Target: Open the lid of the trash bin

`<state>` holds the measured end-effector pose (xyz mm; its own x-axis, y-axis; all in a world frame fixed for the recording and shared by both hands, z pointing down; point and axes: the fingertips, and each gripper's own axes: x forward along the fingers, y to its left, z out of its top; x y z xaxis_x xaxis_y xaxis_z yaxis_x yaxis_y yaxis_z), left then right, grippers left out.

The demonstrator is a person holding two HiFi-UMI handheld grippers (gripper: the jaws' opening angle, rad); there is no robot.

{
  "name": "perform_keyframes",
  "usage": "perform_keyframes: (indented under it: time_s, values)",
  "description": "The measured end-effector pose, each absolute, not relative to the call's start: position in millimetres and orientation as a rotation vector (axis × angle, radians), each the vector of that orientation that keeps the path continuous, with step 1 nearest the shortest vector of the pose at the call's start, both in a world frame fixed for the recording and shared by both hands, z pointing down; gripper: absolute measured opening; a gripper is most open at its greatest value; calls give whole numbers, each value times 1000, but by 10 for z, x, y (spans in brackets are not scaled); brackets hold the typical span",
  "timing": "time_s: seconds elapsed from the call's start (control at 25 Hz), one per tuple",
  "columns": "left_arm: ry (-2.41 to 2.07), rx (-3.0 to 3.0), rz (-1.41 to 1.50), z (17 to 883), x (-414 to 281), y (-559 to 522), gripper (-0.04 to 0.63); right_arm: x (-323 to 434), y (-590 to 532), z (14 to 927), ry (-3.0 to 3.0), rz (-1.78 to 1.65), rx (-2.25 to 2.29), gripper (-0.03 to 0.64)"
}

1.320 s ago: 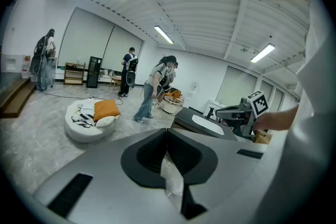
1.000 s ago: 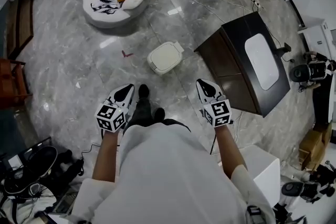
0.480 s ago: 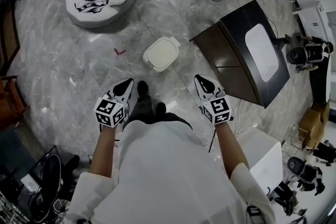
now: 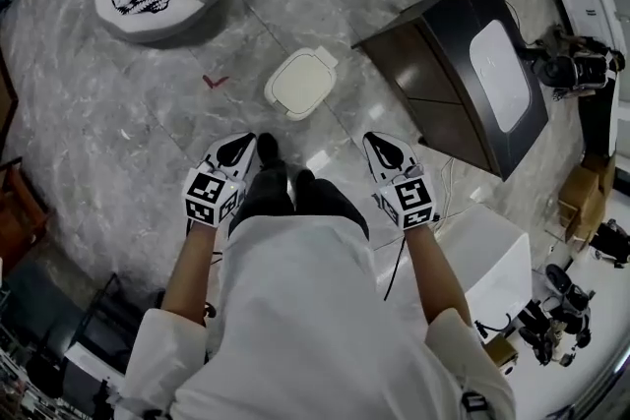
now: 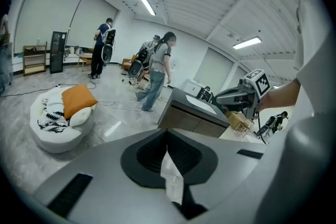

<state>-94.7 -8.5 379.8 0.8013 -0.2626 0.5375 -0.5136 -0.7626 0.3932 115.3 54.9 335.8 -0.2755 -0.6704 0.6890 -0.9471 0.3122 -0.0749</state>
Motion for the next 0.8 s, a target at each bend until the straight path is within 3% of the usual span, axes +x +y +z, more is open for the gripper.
perform_keyframes:
  time_s: [0.8]
  values:
    - [-487,2400,835,5240,-632,-132,18,1053,567,4270,-1917,817,1330,32]
